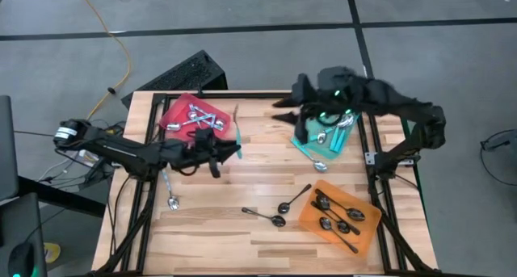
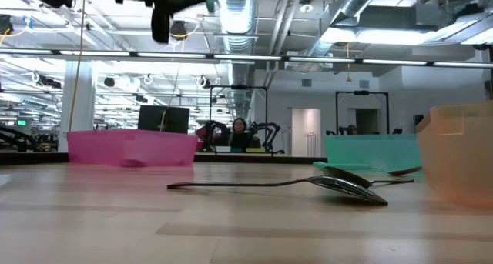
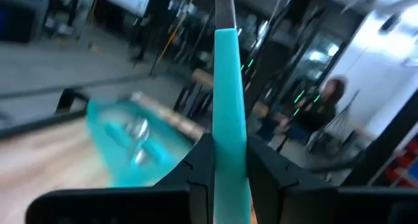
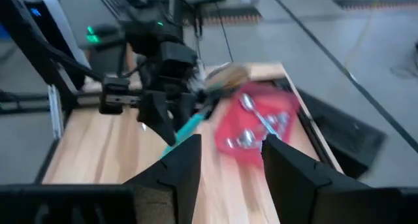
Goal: Sort silverware by color (type)
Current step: Put the blue spoon into the blue bin
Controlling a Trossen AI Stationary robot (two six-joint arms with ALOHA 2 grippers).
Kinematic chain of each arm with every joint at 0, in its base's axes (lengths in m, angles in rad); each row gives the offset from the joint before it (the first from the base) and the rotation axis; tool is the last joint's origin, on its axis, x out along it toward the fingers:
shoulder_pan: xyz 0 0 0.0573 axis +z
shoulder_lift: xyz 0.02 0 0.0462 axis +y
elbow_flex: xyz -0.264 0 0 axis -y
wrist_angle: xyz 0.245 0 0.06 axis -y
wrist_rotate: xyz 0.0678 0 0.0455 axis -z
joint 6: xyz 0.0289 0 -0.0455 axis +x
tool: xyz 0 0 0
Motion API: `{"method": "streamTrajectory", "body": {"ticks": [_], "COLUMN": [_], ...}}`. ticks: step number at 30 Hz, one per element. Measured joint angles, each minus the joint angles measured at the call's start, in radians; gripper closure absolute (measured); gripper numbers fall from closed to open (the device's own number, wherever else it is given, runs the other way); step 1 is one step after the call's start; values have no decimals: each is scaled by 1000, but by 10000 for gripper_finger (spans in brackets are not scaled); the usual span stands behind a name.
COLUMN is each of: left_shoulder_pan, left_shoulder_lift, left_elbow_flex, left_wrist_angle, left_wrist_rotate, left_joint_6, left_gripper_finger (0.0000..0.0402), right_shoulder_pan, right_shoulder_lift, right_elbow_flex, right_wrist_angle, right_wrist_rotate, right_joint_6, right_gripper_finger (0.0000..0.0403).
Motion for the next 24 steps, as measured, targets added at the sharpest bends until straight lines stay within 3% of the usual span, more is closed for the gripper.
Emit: {"method": "streamTrajectory", "body": {"ticks": [6, 15, 21, 24], "left_shoulder_pan": [0, -7, -4, -2], "left_shoulder_lift": [-71, -79, -78, -76], "left_elbow_flex": [0, 1, 1, 1], "left_wrist_angle": [20, 188, 309, 363], "left_wrist_rotate": [74, 265, 415, 457], "left_joint_6": [23, -38, -75, -78], "left_gripper_finger": [359, 359, 359, 359], "right_shoulder_pan": [68, 103, 74, 60], "right_shoulder_lift": [-11, -11, 14, 53], "right_elbow_flex": [-175, -298, -343, -347], "right_wrist_angle": [334, 545, 768, 799], "right_wrist_rotate": [-14, -28, -251, -303], "right_joint_6": [19, 60, 233, 304], "right_gripper_finger": [221, 221, 221, 213]}}
